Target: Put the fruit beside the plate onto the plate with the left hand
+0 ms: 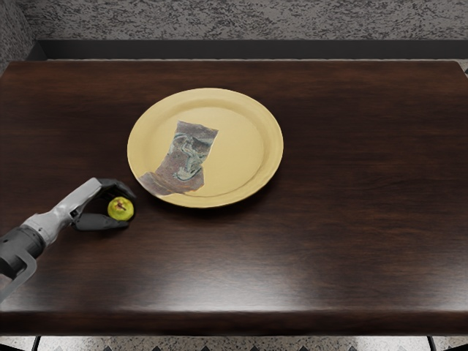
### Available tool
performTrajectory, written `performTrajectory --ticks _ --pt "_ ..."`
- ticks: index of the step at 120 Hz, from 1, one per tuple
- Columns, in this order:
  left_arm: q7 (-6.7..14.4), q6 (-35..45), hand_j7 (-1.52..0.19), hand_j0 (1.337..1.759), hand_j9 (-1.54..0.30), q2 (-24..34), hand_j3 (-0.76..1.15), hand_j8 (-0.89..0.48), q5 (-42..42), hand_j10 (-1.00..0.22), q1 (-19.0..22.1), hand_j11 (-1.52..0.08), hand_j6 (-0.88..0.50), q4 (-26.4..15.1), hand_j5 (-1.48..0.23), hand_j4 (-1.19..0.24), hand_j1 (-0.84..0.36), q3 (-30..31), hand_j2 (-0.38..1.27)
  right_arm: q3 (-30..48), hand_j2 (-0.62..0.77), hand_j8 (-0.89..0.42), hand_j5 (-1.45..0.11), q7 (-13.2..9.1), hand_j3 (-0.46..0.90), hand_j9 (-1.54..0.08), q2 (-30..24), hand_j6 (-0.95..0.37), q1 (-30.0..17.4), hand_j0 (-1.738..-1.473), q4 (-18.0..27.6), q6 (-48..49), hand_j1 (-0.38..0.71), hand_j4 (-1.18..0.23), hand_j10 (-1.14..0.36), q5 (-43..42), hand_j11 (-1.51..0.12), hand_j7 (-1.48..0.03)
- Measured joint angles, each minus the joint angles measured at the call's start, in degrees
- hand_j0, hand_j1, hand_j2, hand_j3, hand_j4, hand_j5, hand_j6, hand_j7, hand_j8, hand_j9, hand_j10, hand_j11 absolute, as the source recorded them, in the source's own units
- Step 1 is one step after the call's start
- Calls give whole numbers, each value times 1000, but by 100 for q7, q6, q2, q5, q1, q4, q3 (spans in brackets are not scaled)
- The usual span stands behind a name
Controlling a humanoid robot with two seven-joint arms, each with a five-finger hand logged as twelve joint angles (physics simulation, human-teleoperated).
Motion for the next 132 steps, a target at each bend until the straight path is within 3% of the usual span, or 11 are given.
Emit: performTrajectory --ticks 20,29,80,119,132 --pt "43 -113 -748 1655 -791 10 0 -429 -18 -508 -45 -876 -519 -8 -729 -651 -308 7 168 1 -7 -33 -43 0 0 -43 0 -33 6 -1658 4 0 -310 -33 -33 0 -43 -43" --pt "54 -148 -770 1656 -807 67 0 -416 -8 -607 -66 -673 -521 -36 -752 -648 -306 11 209 1 -7 -33 -43 0 0 -43 0 -33 8 -1658 4 0 -310 -33 -33 0 -43 -43" --pt "135 -327 -833 1657 -842 575 0 -488 -49 -658 -152 -824 -609 -400 -839 -645 -311 -11 407 2 -7 -33 -43 0 0 -43 0 -33 10 -1658 10 0 -310 -33 -33 1 -43 -43" --pt "200 -989 -852 1657 -860 897 0 -483 -267 -641 -371 -857 -606 -568 -862 -655 -316 -334 415 2 -7 -33 -43 0 0 -43 0 -33 43 -1658 33 0 -310 -33 -33 8 -43 -43" --pt "218 -1345 -857 1657 -868 992 0 -478 -433 -635 -671 -864 -601 -568 -871 -657 -315 -455 409 2 -7 -33 -43 0 0 -43 0 -33 50 -1658 37 0 -310 -33 -33 8 -43 -43"
